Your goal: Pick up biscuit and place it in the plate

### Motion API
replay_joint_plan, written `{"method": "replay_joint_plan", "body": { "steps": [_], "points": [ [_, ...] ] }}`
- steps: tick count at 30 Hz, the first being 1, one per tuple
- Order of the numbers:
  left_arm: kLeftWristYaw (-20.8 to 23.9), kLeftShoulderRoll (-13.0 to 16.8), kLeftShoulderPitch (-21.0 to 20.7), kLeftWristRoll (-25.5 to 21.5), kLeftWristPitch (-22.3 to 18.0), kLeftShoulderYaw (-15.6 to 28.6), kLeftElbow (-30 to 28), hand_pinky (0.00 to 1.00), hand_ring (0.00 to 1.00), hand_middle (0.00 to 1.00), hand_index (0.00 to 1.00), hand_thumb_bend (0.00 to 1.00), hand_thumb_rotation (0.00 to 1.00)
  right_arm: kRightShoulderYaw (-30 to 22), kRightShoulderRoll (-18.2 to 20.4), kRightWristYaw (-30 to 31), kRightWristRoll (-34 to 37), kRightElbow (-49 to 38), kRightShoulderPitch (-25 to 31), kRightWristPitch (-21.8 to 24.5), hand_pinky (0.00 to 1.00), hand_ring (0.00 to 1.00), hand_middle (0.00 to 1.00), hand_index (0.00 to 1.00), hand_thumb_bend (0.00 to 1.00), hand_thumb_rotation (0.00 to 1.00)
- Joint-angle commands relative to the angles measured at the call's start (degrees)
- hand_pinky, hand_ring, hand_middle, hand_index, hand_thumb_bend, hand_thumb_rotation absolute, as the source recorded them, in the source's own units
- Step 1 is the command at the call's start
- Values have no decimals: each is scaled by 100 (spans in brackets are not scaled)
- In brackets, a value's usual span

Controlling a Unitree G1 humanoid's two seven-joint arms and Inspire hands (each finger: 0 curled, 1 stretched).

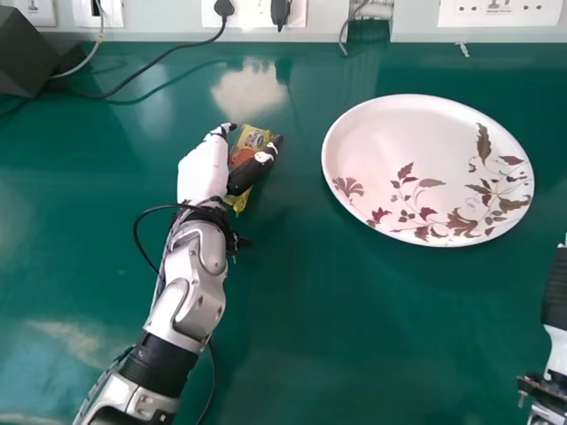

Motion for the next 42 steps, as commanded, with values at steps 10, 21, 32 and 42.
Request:
{"method": "replay_joint_plan", "body": {
  "steps": [10,21,32,42],
  "points": [
    [-366,242,-14,-45,332,-75,388,68,82,95,91,100,59,-33,167,91,52,39,-5,-22,87,100,100,93,96,14],
    [-1521,709,-253,75,749,-329,288,67,84,95,93,100,60,80,231,-5,-30,-120,84,-39,90,100,100,92,96,15],
    [-2537,1292,-355,264,939,-622,32,66,82,95,92,100,57,145,276,15,14,-60,102,-78,90,100,100,85,96,12],
    [-3042,1663,-492,500,790,-936,245,64,81,94,91,100,58,211,349,-29,-87,-60,169,-204,90,100,100,85,95,13]
  ]
}}
